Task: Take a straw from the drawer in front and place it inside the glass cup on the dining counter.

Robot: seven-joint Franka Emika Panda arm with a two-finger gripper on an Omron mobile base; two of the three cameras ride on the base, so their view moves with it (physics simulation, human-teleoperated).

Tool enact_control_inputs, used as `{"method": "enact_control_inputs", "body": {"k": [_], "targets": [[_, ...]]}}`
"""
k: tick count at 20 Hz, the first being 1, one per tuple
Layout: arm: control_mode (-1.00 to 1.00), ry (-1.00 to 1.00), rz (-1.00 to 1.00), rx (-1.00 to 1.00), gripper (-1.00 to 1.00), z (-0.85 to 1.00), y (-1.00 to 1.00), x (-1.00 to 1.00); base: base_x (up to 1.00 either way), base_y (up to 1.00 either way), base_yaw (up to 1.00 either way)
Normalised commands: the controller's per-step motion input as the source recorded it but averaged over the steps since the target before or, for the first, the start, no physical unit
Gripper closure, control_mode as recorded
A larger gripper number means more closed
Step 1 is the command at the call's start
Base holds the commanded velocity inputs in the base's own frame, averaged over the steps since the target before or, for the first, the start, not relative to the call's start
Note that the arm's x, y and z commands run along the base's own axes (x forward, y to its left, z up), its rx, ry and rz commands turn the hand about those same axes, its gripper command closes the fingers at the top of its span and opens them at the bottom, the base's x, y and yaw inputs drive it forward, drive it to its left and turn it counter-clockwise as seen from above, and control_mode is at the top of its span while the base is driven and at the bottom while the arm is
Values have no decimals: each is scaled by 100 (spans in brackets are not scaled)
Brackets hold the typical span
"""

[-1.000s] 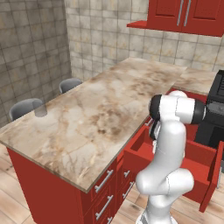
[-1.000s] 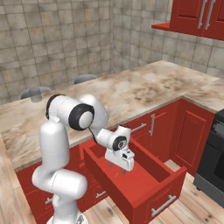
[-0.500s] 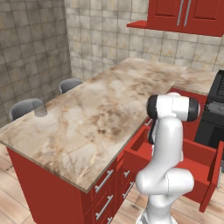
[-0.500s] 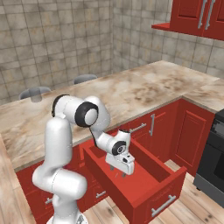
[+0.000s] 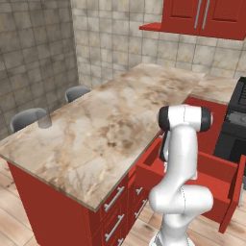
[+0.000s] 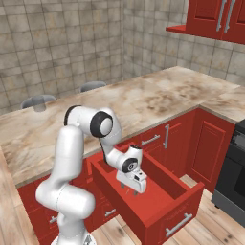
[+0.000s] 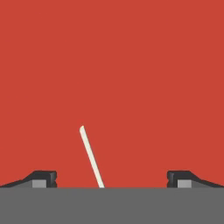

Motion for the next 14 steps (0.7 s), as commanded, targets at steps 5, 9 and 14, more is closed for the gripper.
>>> {"method": "enact_control_inputs", "body": {"k": [5, 9, 14], "targets": [[-100, -2, 0, 0, -100, -26, 0, 31, 0, 0, 0], [-100, 0, 0, 0, -100, -36, 0, 35, 0, 0, 0], [-100, -2, 0, 0, -100, -31, 0, 12, 0, 0, 0]]}}
